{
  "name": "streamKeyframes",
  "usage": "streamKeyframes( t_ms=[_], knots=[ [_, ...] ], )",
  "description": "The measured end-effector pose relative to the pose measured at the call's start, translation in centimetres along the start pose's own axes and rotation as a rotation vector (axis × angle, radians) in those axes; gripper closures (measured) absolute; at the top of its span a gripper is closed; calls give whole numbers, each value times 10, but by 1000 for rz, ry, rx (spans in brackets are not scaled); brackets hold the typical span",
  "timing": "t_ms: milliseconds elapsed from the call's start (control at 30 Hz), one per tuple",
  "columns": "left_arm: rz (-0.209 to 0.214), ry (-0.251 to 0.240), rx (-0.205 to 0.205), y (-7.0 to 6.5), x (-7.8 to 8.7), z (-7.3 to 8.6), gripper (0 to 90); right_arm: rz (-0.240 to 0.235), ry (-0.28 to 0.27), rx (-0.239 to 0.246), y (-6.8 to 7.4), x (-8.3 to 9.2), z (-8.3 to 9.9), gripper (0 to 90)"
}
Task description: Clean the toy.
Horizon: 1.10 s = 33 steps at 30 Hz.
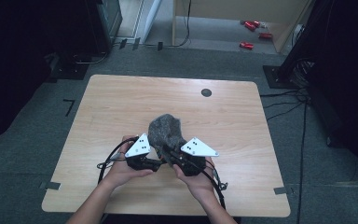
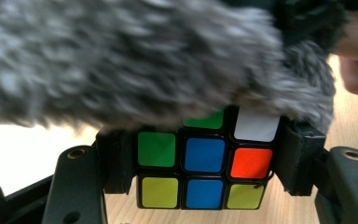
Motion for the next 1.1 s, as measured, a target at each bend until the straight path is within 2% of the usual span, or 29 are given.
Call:
streamKeyframes(
  t_ms=[67,133,233,367,433,533,633,700,800,867,933,1033,1100],
  knots=[
    [-1,-11,1,1,2,-1,357,9,-5,-20,-8,1,-1,764],
    [-6,-15,6,4,6,-1,357,52,-7,-39,-19,2,-1,764],
    [-11,-20,21,10,10,0,357,59,-3,-79,-28,3,2,765],
    [-7,-11,32,11,8,2,357,51,-10,-25,-16,2,3,765],
    [-2,2,32,9,5,3,357,27,-10,-11,-7,0,4,765],
    [9,0,30,4,2,3,358,5,-10,-8,-2,-2,4,764],
    [16,-14,25,3,2,0,358,-4,-20,-44,-7,0,1,763],
    [11,-15,19,4,4,-2,357,23,-27,-61,-16,1,0,762],
    [-1,-16,33,10,8,0,357,41,-28,-105,-27,2,2,764],
    [-7,-14,37,11,8,1,357,43,-24,-92,-24,2,3,764],
    [-10,-5,33,9,6,2,357,40,-23,-53,-15,1,4,764],
    [2,-3,30,5,2,1,357,17,-26,-9,0,-1,3,763],
    [6,-4,23,3,1,0,357,11,-25,4,3,-1,2,762]
  ],
)
Point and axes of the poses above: each handheld gripper's, and its own axes: x roughly backward along the jaws, z roughly out of its underside, y roughly to its left, the point moved 4 cm from there along -x, roughly forward along the jaws, and after that the axes turned 8 degrees about -x, right-handed, at the moved point
